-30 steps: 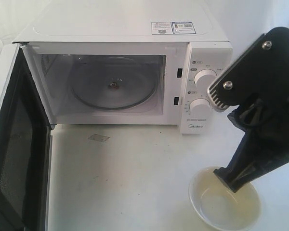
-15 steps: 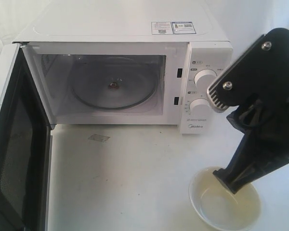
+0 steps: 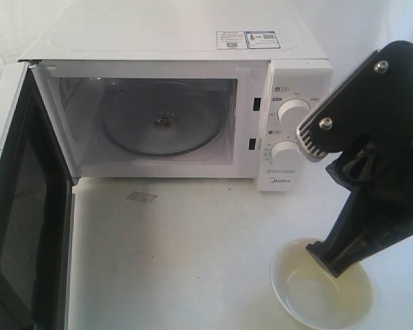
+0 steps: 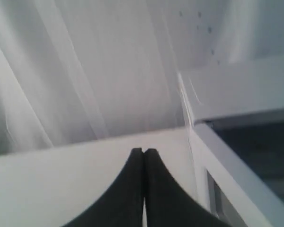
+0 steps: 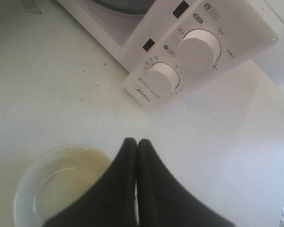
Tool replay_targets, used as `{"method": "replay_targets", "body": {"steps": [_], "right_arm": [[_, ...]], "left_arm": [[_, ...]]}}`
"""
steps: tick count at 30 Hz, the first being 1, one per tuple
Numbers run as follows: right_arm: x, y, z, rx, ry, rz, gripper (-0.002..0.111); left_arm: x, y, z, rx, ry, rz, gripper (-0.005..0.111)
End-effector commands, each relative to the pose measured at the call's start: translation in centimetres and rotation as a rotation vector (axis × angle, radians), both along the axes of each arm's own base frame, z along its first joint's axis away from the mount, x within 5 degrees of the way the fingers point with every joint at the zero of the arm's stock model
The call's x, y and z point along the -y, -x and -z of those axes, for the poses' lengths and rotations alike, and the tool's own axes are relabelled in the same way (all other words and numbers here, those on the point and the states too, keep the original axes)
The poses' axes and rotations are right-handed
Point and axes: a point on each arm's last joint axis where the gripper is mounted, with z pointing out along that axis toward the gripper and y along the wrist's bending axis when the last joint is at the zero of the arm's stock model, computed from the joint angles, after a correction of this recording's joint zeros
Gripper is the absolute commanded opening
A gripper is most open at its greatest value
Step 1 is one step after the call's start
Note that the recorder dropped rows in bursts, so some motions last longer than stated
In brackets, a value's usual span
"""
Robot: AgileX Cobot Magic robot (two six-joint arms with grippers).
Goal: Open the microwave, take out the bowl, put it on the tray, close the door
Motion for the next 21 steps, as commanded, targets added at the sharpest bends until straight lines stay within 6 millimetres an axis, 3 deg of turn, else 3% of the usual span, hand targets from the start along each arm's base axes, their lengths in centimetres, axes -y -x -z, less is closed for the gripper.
{"method": "replay_targets", "body": {"steps": [1, 7, 16, 19, 21], "right_arm": [[0.5, 0.0, -0.1, -0.003, 0.018, 0.032, 0.0], [0.6, 0.0, -0.1, -0.01, 0.021, 0.038, 0.0], [0.6, 0.1, 0.0, -0.024, 0.022, 0.048, 0.0], [0.6, 0.1, 0.0, -0.024, 0.022, 0.048, 0.0], [0.6, 0.1, 0.0, -0.024, 0.022, 0.048, 0.0]], "left_arm": [[0.2, -0.7, -0.4, -0.417, -0.018, 0.043, 0.0], [0.2, -2.5, 1.7, -0.725, -0.008, 0.069, 0.0], [2.3, -5.7, 5.8, -0.901, 0.201, 0.274, 0.0], [3.9, -7.4, 6.7, -0.902, 0.269, 0.48, 0.0], [5.3, -9.0, 6.9, -0.82, 0.287, 0.724, 0.0]]}}
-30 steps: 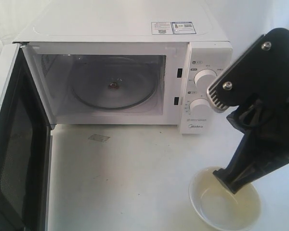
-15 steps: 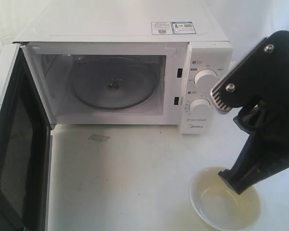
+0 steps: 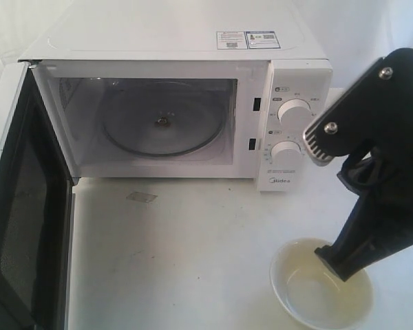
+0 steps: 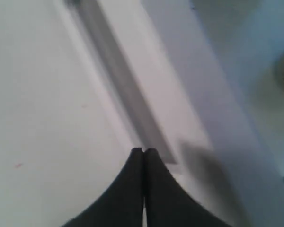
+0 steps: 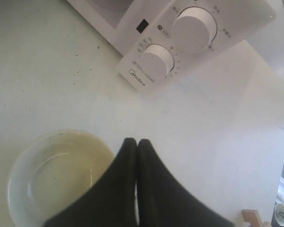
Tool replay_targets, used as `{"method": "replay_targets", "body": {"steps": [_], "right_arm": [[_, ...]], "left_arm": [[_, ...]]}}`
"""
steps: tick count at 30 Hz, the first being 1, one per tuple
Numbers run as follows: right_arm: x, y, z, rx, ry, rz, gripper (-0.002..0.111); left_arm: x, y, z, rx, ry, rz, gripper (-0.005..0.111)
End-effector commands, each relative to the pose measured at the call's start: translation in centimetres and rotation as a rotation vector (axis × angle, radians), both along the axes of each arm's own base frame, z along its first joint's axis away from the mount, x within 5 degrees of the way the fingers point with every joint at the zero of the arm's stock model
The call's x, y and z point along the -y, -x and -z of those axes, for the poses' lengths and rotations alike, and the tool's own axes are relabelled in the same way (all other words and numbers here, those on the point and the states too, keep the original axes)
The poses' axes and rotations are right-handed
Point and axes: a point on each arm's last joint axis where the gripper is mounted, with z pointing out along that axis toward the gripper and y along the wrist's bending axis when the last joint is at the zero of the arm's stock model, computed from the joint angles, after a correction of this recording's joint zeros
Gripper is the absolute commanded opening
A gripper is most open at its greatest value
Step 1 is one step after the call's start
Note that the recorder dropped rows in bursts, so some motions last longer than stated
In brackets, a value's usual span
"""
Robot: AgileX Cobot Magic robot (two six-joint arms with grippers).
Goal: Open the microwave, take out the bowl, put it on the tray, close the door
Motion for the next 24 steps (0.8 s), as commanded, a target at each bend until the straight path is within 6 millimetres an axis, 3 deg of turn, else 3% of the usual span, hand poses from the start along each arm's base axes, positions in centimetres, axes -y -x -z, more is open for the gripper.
{"method": "replay_targets", "body": {"steps": [1, 4, 6, 12, 17, 24], "right_arm": [[0.2, 0.0, -0.2, 0.007, -0.001, 0.009, 0.0], [0.2, 0.0, -0.2, 0.008, -0.006, 0.004, 0.0], [-0.2, 0.0, -0.2, 0.003, -0.039, -0.018, 0.0], [-2.6, -0.5, -0.4, 0.052, -0.143, -0.168, 0.0], [-5.8, -2.0, 0.9, 0.116, -0.099, -0.319, 0.0], [-8.7, -7.1, 4.1, 0.26, -0.028, -0.148, 0.0]], "left_arm": [[3.0, -3.0, 0.2, 0.167, 0.296, 0.388, 0.0], [4.2, -4.0, -1.6, 0.446, 0.437, 0.625, 0.0], [4.3, -4.4, -2.6, 0.522, 0.454, 0.635, 0.0], [4.0, -4.9, -3.2, 0.547, 0.412, 0.58, 0.0], [4.2, -4.3, -3.3, 0.549, 0.418, 0.643, 0.0], [4.4, -2.8, -3.6, 0.547, 0.425, 0.714, 0.0]]}}
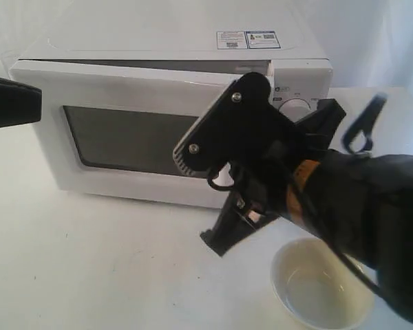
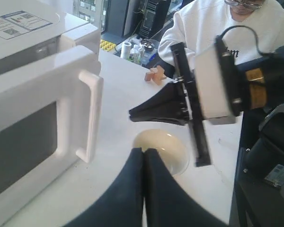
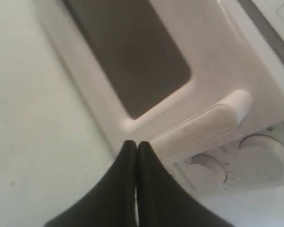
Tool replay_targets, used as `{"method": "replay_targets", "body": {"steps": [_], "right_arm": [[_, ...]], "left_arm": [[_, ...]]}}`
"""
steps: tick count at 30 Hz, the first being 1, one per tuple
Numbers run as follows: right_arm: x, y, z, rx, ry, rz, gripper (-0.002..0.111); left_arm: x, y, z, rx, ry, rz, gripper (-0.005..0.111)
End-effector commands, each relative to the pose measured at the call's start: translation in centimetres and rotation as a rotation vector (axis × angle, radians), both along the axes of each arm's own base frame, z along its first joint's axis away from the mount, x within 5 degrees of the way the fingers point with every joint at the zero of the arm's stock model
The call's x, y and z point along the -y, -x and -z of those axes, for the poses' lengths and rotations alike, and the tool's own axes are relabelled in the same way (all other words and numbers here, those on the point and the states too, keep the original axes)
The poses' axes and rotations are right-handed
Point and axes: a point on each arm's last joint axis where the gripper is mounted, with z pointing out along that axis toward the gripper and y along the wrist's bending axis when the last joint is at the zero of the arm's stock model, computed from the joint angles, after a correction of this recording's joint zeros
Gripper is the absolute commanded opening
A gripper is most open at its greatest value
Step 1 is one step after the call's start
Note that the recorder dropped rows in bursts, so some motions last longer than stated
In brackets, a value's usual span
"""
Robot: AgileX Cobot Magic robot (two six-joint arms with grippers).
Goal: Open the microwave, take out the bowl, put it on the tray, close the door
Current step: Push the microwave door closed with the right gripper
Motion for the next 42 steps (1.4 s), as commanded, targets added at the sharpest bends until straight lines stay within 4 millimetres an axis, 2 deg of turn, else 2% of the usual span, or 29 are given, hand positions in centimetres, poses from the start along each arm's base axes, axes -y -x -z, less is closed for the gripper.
{"method": "replay_targets", "body": {"steps": [1, 3, 8, 11, 15, 23, 26, 32, 37, 42], "right_arm": [[-1.8, -2.8, 0.9, 0.12, -0.002, 0.035, 0.0], [-2.6, -3.6, 1.1, 0.113, 0.004, 0.028, 0.0], [-2.3, -6.0, 1.0, 0.13, 0.032, 0.116, 0.0], [-2.1, -6.3, 0.8, 0.14, 0.042, 0.12, 0.0], [-2.3, -6.6, 0.1, 0.156, 0.029, 0.116, 0.0], [-0.2, -8.7, 0.1, 0.149, 0.022, 0.139, 0.0], [0.3, -9.2, -0.2, 0.155, 0.016, 0.161, 0.0], [0.4, -10.4, 0.0, 0.144, 0.007, 0.164, 0.0], [-0.1, -10.9, 0.9, 0.12, 0.023, 0.154, 0.0], [-0.5, -11.5, 0.5, 0.132, 0.015, 0.159, 0.0]], "left_arm": [[0.3, 1.7, -0.8, 0.038, 0.012, 0.07, 0.0], [0.2, 2.1, -1.1, 0.07, 0.005, 0.044, 0.0], [0.1, 4.0, -1.6, 0.137, -0.048, -0.016, 0.0], [-0.1, 5.2, -1.4, 0.107, -0.098, -0.05, 0.0], [0.1, 7.4, -1.9, 0.152, -0.096, -0.054, 0.0], [0.2, 12.3, -2.9, 0.356, -0.065, -0.117, 0.0], [0.3, 13.4, -3.0, 0.398, -0.055, -0.116, 0.0], [0.4, 15.1, -3.3, 0.485, -0.029, -0.151, 0.0], [0.4, 15.8, -3.4, 0.516, -0.011, -0.158, 0.0], [0.4, 16.0, -3.4, 0.517, -0.007, -0.16, 0.0]]}}
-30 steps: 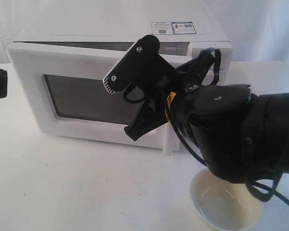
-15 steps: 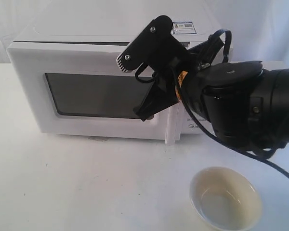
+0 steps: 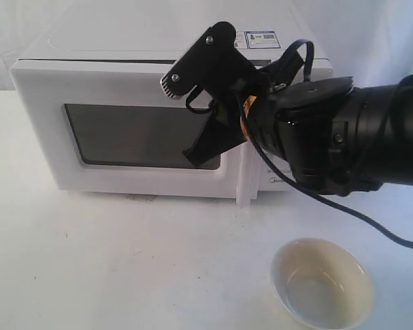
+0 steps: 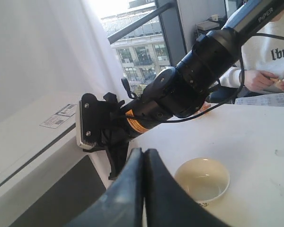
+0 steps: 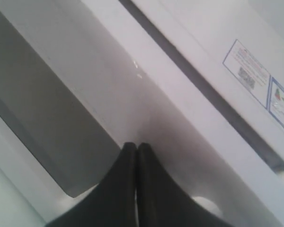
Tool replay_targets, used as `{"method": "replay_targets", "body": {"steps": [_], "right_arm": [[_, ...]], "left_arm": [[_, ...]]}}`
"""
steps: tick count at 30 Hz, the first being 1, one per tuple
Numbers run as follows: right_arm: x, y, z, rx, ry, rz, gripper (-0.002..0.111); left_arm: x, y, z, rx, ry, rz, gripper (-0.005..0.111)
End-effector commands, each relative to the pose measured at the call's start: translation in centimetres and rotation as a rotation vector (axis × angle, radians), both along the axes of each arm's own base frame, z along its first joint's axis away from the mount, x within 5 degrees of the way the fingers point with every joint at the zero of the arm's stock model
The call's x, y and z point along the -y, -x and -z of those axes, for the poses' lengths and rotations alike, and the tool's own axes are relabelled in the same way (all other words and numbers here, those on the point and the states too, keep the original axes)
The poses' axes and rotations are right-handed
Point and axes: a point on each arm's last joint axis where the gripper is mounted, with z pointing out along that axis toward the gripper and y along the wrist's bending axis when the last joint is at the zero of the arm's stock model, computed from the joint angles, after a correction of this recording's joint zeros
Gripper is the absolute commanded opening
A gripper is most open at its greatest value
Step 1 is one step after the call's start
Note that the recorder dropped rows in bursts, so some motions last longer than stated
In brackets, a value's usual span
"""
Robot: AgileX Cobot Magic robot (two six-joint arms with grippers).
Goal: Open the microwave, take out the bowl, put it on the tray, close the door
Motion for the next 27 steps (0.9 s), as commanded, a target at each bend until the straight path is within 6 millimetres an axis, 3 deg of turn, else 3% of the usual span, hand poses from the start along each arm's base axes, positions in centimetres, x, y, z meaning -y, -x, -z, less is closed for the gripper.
{"method": "replay_targets", "body": {"steps": [1, 10, 19, 27], "right_arm": [[0.5, -0.9, -0.5, 0.03, 0.016, 0.058, 0.0], [2.2, -2.3, -1.2, 0.051, 0.009, 0.095, 0.0], [2.4, -2.5, -1.3, 0.05, 0.002, 0.102, 0.0], [3.2, -0.5, -3.2, -0.027, -0.168, 0.124, 0.0]], "left_arm": [[0.1, 0.4, -0.3, 0.003, 0.033, 0.013, 0.0], [0.1, 1.2, -1.4, 0.051, 0.027, 0.011, 0.0], [-0.1, 1.1, -1.2, 0.055, -0.024, -0.021, 0.0], [-0.6, 0.6, -0.2, 0.037, -0.143, -0.09, 0.0]]}}
